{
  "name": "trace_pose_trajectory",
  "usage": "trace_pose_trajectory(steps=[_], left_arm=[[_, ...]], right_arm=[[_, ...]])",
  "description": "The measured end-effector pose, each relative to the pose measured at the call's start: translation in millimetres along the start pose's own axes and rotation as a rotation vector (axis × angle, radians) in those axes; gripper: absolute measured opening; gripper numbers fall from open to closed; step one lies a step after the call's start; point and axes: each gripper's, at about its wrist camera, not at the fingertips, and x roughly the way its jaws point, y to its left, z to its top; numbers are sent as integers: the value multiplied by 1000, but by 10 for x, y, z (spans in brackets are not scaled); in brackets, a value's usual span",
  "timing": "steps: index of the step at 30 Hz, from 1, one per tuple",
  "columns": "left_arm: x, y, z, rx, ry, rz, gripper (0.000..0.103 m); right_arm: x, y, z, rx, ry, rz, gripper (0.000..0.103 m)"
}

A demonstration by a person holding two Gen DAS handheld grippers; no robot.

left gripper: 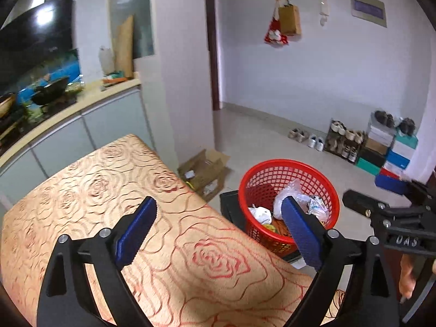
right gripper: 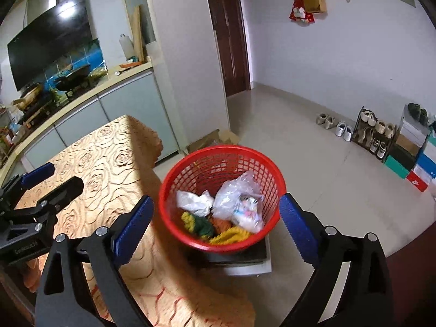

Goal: Collect trash

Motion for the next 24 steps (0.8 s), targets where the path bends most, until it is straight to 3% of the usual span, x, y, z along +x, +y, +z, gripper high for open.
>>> trace_pose_trajectory(steps=[5,13,24], left_arm=[[-241,20,-91,-27,-27,43,92],[-471,17,-281,-51,-28,48,92],[-526,18,-390,-69,-13,44,92]], right_arm=[[-178,50,-138,7,-7,-11,96],[-342,107,-291,1,-3,-15,97],[-441,176,-378,-6,-15,-15,97]])
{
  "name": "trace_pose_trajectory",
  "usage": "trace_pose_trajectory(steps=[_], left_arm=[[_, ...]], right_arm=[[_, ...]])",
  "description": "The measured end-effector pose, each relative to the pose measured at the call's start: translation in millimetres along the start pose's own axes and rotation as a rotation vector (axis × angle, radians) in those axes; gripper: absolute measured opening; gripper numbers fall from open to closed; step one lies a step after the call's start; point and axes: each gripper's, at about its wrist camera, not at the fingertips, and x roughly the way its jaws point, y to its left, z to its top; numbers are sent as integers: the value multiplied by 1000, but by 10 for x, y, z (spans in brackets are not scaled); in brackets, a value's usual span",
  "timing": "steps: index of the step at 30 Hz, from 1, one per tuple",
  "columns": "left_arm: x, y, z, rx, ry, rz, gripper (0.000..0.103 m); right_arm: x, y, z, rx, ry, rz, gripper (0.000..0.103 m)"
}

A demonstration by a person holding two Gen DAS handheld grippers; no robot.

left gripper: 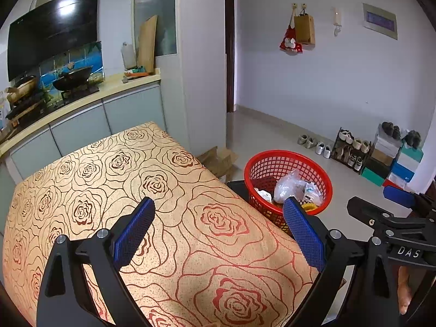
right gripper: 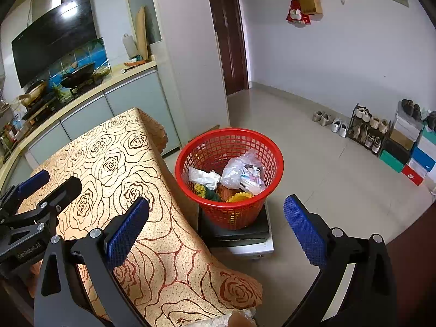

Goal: Collect trash

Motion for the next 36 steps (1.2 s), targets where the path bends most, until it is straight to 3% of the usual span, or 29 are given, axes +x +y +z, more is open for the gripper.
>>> trace_pose_trajectory(steps=[36], left_arm=[[22,60,-15,-11,5,-3,92]], right_arm=[[-14,-9,24,0,-11,-10,96]])
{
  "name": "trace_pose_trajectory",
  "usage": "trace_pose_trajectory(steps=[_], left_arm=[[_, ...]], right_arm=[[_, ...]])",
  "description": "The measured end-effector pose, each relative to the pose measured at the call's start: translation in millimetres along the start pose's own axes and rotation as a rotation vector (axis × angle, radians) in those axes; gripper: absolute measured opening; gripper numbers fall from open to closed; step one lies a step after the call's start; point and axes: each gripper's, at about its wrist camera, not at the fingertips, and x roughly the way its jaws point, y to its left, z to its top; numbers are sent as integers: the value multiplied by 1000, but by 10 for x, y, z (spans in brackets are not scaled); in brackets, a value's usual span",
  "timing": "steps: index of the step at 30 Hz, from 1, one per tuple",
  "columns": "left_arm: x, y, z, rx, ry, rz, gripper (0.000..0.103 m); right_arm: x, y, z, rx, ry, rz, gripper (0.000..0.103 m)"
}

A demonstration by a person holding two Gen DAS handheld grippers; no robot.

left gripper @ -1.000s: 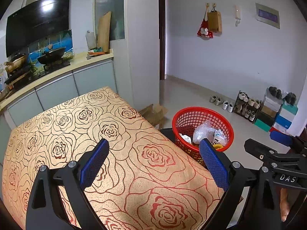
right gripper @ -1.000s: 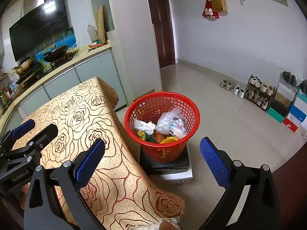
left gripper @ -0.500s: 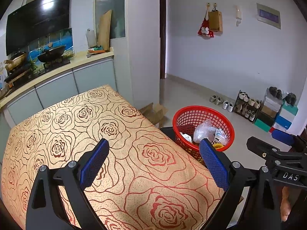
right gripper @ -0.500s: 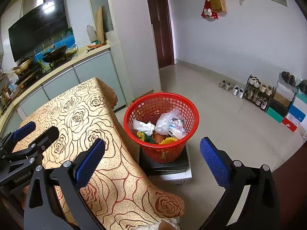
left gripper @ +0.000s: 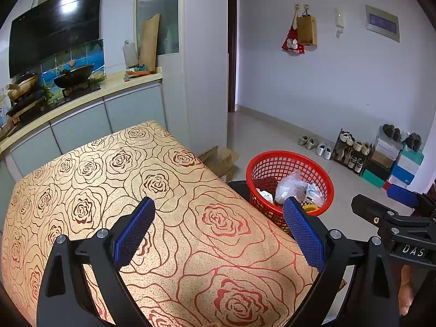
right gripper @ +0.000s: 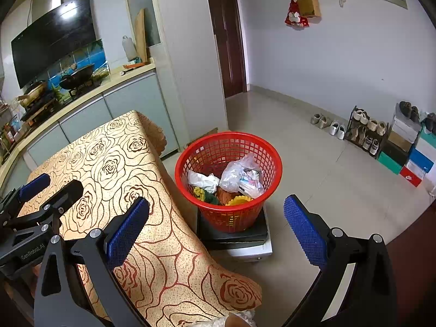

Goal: Collect trash

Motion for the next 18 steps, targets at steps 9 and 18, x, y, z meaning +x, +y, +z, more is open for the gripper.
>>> trace_pose_trajectory(steps=[9,18], left_arm=[[-7,17,12,-10,-6,7,92],[-13,35,16,-23,-14,16,92]], right_arm=[[-1,-13,0,3,-5,-4,97],[-38,32,-26,-2,-35,-7,96]])
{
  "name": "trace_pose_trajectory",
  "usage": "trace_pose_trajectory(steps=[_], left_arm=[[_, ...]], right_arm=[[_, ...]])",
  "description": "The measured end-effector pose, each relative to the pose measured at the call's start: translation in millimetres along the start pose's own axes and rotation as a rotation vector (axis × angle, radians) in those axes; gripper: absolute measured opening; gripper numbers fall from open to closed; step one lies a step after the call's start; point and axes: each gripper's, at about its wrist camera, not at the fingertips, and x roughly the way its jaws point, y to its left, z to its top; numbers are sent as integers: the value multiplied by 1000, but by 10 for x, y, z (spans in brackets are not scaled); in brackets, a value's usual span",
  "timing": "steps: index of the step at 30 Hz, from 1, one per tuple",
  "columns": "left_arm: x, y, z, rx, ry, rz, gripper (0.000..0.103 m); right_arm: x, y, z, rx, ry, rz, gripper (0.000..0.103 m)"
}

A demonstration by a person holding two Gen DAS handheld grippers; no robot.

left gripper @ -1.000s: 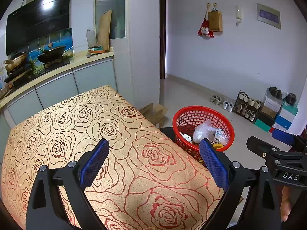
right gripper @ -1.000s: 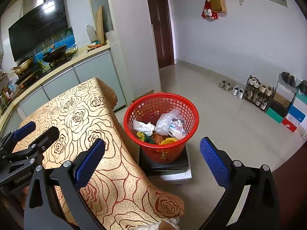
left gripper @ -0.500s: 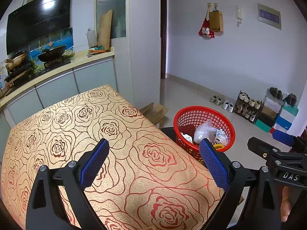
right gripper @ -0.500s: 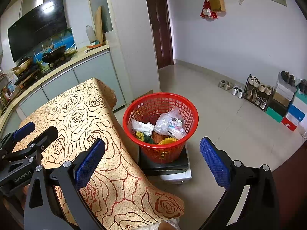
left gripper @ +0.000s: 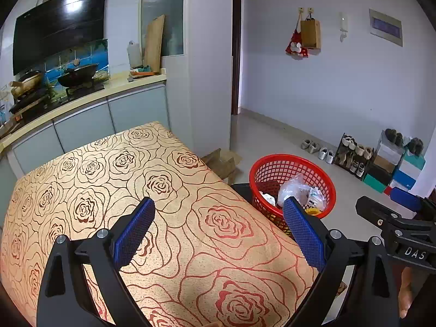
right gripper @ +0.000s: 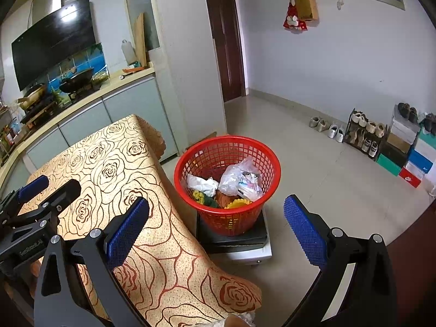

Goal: Collect trash

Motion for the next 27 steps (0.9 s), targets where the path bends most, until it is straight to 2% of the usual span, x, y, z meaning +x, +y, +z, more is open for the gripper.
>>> trace_pose_trajectory(steps=[13,27], left_arm=[[-52,88,-22,-30,-14,34,92],[-144,213,-42,-62,-42,70,92]], right_arm=[[-85,182,-26,-65,-53,19,96],[-105,294,-34,-92,-71,39,96]])
